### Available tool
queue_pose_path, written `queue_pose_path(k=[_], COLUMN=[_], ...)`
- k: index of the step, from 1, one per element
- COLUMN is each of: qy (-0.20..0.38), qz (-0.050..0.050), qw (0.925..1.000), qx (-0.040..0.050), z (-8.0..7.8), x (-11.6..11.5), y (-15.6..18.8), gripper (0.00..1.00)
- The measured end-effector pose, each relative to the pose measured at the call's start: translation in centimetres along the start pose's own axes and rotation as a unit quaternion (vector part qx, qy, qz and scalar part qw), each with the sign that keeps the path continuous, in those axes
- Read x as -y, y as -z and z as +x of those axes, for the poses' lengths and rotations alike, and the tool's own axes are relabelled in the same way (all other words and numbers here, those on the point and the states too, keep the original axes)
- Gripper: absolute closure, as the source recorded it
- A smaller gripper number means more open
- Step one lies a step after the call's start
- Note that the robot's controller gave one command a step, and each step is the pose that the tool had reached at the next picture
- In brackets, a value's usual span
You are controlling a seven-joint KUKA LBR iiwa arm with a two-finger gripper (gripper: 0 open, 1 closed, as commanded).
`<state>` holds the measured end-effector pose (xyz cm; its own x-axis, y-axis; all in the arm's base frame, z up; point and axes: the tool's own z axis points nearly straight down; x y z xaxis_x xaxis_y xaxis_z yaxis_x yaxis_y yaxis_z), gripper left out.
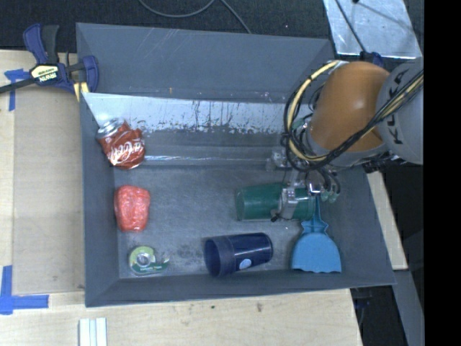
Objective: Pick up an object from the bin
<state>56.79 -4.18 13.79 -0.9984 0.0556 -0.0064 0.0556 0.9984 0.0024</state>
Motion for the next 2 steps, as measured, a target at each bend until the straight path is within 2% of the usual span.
queue_pose_path(k=[1, 2], qy=[-0.024, -0.036], qz=[0.002, 0.0], qw=[0.9997, 0.9994], qx=[-0.0008, 0.0012], z=[-1.0, -0.3], x=[1.0, -0.2], y=[0.1, -5.1], gripper=[0.0, 1.0])
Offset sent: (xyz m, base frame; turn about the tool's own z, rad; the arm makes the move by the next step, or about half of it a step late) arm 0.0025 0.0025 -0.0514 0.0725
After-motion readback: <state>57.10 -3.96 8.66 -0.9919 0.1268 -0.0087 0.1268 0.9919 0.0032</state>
